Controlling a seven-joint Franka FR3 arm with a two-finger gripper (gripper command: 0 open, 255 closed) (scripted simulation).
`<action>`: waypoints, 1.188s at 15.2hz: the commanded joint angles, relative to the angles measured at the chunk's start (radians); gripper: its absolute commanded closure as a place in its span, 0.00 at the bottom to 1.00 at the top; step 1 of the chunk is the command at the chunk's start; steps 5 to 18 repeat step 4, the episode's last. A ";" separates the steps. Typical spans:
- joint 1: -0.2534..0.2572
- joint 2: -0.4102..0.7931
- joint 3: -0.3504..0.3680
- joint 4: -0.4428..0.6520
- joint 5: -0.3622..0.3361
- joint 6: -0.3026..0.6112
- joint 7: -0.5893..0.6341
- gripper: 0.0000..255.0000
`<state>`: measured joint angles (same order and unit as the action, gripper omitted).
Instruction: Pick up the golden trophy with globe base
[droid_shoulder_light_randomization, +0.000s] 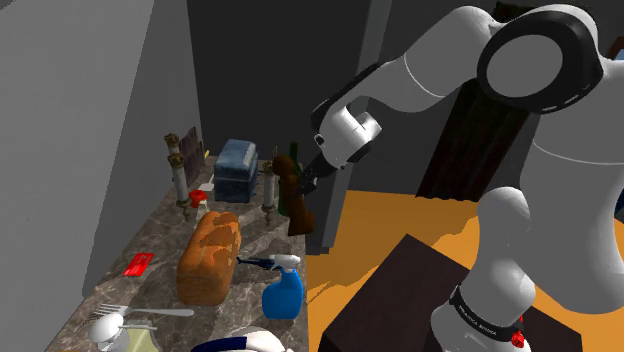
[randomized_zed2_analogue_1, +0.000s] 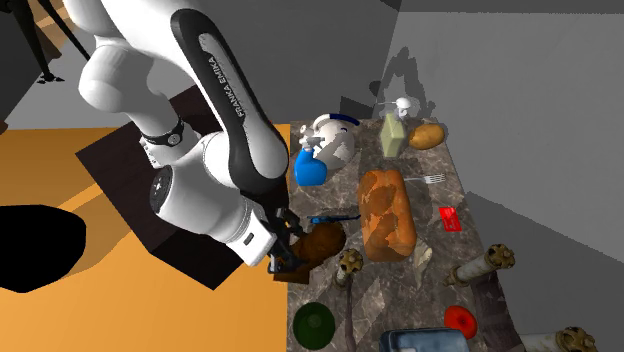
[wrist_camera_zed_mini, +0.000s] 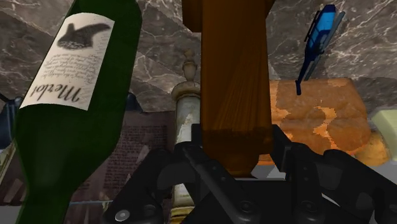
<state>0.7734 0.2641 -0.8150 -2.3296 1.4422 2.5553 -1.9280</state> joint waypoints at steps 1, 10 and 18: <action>0.012 -0.029 -0.012 -0.003 -0.045 0.010 0.037 1.00; 0.020 -0.047 -0.019 -0.006 -0.072 0.017 0.058 1.00; 0.020 -0.047 -0.019 -0.006 -0.072 0.017 0.058 1.00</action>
